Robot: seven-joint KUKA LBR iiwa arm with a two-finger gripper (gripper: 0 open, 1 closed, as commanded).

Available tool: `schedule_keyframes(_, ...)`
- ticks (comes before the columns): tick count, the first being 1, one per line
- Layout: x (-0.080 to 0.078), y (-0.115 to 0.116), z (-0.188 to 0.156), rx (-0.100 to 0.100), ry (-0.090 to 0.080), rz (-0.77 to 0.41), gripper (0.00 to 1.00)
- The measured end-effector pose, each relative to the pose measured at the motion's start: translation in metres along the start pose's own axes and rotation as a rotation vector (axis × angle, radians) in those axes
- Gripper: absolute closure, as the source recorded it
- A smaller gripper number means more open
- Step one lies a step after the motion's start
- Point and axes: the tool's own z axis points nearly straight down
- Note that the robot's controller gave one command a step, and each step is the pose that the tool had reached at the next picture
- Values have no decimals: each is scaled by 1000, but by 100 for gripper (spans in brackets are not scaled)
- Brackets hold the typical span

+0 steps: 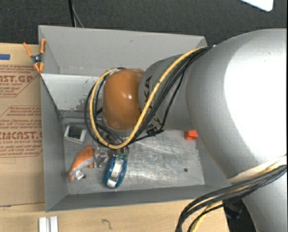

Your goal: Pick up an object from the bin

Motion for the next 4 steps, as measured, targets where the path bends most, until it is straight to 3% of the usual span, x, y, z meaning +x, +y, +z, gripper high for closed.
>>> schedule_keyframes(4, -1, 0, -54, -3, -8, 1, 100)
